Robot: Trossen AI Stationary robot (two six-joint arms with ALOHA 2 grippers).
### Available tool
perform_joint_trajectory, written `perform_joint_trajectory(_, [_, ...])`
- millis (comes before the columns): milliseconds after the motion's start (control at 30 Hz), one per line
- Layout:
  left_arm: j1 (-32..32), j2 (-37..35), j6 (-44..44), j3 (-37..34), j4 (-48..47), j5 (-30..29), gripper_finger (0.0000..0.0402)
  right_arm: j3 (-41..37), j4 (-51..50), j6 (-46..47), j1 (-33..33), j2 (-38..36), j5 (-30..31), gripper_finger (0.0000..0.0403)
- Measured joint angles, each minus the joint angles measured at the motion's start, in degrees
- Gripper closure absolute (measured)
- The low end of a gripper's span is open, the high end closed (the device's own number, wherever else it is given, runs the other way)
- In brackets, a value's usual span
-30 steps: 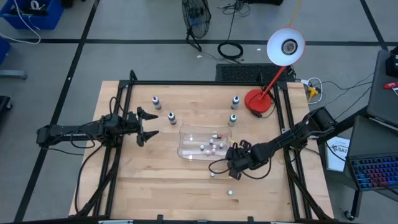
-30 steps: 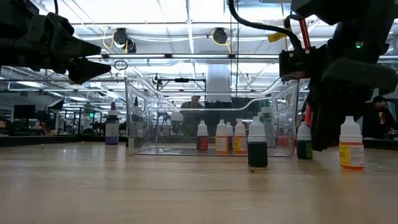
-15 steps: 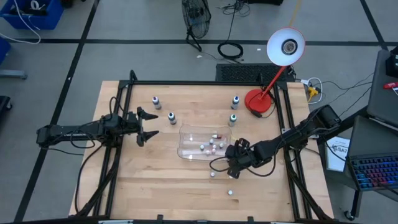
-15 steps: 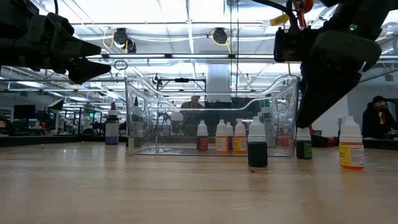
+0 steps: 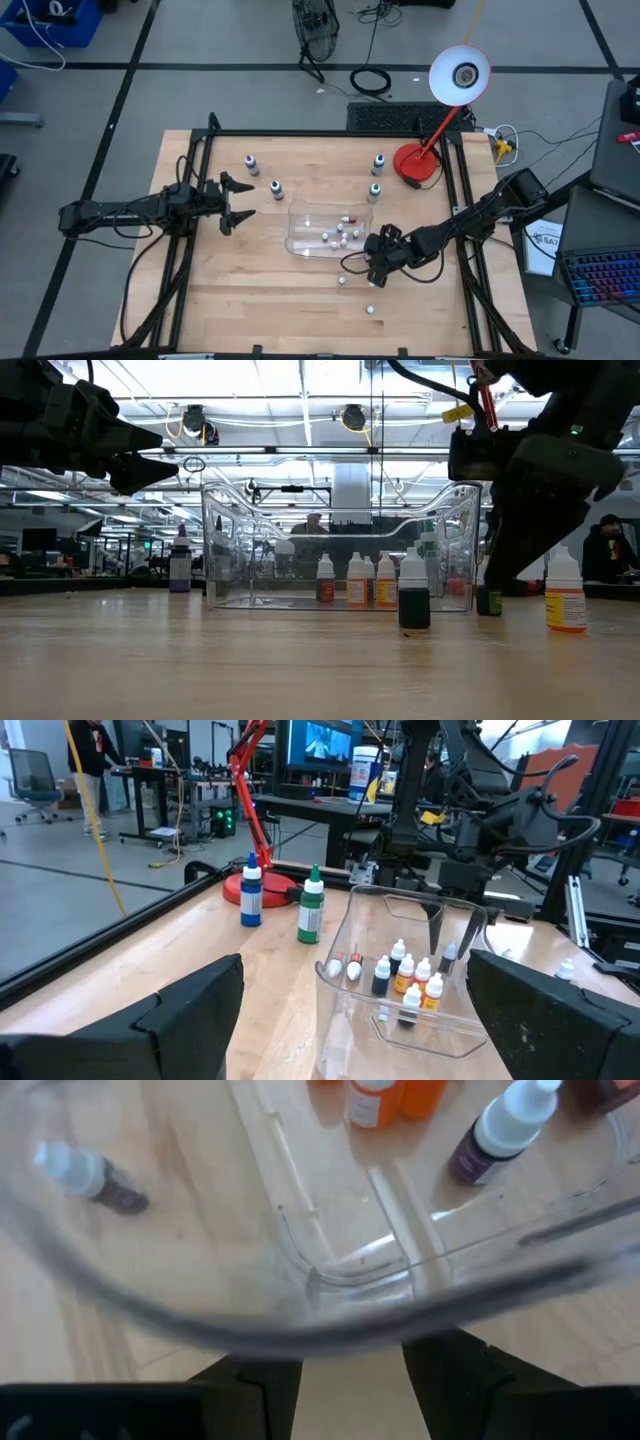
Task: Pick & Place food coloring
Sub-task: Put the small green food coloring bottle into the transparent bin
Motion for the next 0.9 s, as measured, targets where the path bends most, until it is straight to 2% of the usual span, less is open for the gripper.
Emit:
perform_joint_trajectory(167, [0.0,0.0,0.0,0.0,0.0,0.0,0.0023,0.0,0.4,0.1,0.0,0.0,0.0,0.0250])
perform_joint_trajectory(300, [0.0,0.0,0.0,0.0,0.0,0.0,0.0023,0.0,1.0,0.1,0.0,0.0,-0.1,0.0269])
perform_joint_trajectory(567, [0.0,0.0,0.0,0.0,0.0,0.0,0.0023,0.0,1.5,-1.1,0.0,0.0,-3.0,0.0358])
perform_joint_trajectory(767, [0.0,0.0,0.0,0.0,0.0,0.0,0.0023,0.0,0.6,-1.0,1.1,-2.0,-6.8,0.0359])
perform_joint_trajectory(900, [0.0,0.0,0.0,0.0,0.0,0.0,0.0023,0.0,-1.3,2.6,3.1,-6.9,-7.6,0.0359])
